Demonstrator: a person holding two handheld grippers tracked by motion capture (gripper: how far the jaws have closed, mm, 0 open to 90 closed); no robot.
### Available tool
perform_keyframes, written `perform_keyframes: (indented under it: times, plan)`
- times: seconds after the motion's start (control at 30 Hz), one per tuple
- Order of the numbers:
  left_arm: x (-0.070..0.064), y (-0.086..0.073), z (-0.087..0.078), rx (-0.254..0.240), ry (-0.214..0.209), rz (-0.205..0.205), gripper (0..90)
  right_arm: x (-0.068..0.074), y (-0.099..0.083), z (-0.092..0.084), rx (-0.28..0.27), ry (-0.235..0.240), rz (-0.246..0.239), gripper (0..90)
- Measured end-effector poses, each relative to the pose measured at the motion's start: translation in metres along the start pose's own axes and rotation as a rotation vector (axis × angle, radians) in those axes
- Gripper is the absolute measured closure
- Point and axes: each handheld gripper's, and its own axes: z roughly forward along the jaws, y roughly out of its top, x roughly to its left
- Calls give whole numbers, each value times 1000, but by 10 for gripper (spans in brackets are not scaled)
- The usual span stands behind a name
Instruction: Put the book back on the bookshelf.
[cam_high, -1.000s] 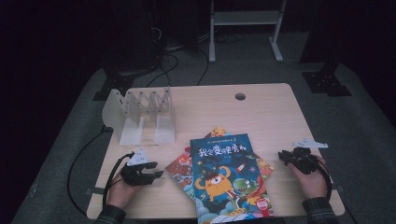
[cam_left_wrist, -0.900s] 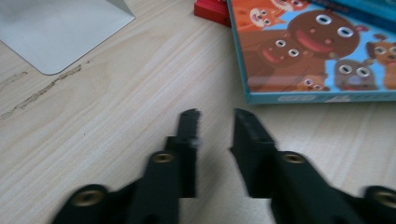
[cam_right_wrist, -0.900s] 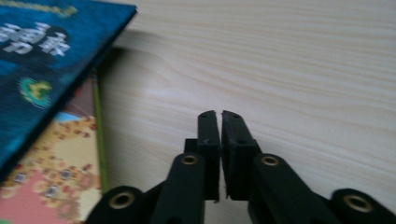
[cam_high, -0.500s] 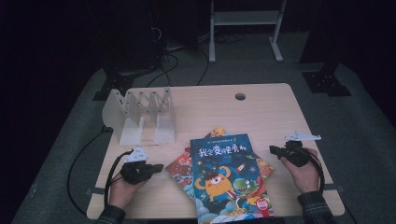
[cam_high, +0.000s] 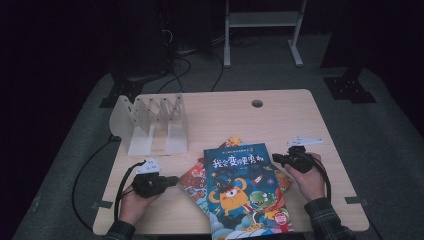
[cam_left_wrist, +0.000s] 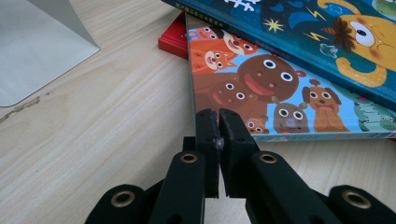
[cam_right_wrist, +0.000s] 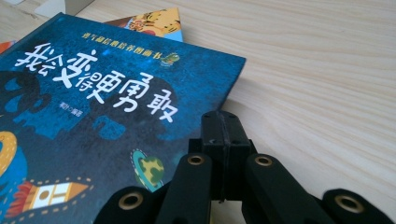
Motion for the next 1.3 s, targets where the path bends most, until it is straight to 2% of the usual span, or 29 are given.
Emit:
perform_keyframes:
  times: [0.1, 0.2, 0.3, 0.47, 0.67, 0.87, 0.9, 0.93, 1.07, 1.17, 1.23, 1.3]
  plan:
    - [-1, 0, 0, -1, -4, 0, 857, 2, 2, 5, 9, 9, -2, 898]
    - [-1, 0, 1, -1, -6, 1, 850, 3, 3, 9, 18, -7, -12, 897]
    - [-1, 1, 1, -3, -10, 0, 846, 1, 5, 12, 12, 8, 6, 898]
    - [-1, 1, 2, -2, -8, 6, 834, 6, 10, 19, 11, 27, -1, 898]
    - [-1, 1, 1, -8, -3, 3, 825, 16, 17, 27, 29, 54, -36, 898]
    - [0, 1, 0, -10, -2, 3, 824, 21, 22, 31, 27, 82, -49, 898]
    - [0, 1, 0, -10, -2, 2, 824, 22, 23, 32, 24, 91, -47, 898]
    - [0, 1, 0, -10, -2, 1, 820, 27, 25, 35, 27, 144, -47, 898]
    - [0, 1, -1, -13, -2, -1, 810, 35, 27, 36, 34, 124, -86, 898]
    - [1, 2, 0, -12, -2, -8, 775, 33, 27, 34, 27, 122, -77, 897]
    - [2, 3, 1, -7, -2, -15, 720, 30, 26, 32, 18, 120, -73, 895]
    - [3, 6, 2, -2, -1, -13, 658, 30, 25, 29, 11, 118, -68, 839]
